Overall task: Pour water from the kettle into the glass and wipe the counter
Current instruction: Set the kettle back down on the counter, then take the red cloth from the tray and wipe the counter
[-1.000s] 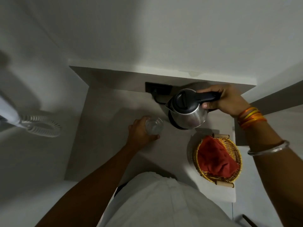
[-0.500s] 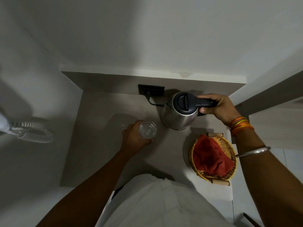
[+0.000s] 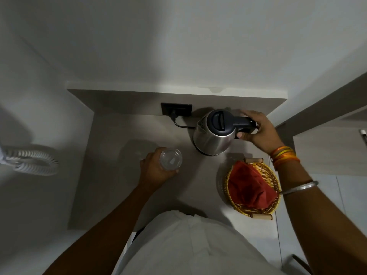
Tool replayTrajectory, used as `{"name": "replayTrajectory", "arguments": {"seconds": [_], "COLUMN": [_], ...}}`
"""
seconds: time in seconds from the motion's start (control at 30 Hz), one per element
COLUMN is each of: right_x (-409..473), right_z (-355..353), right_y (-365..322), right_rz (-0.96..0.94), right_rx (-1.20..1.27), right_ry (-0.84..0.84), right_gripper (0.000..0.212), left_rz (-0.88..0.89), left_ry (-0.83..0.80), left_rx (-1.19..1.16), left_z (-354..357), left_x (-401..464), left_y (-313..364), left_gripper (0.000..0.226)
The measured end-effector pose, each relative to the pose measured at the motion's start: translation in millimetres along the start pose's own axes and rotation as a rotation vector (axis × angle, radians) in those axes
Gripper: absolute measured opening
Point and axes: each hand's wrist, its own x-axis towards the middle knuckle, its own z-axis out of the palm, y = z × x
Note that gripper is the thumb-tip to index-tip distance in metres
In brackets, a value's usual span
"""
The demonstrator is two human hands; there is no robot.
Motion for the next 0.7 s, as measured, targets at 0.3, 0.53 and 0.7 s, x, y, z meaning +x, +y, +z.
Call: {"name": "replayTrajectory", "arguments": {"seconds": [0.3, 0.53, 0.7], "right_x": [-130, -135, -128], "right_z": [103, 90, 99], "right_y": [40, 45, -20], "right_rz": [0.695, 0.608, 0.326], "right_rx": [-0.53, -0.382, -0.164], "right_ry": [0.186, 0.108, 0.379], "right_gripper": [0.074, 0.041, 0.036], "left_rz": [0.049, 0.078, 0.106], "left_ry": [0.002, -0.032, 0.008], "left_rx": [-0.059, -0.042, -0.046], "left_z": [1, -7, -22], "left_x": [-12, -22, -26], "left_y": [0, -6, -12], "left_gripper": [0.084, 0.086, 0.082]}}
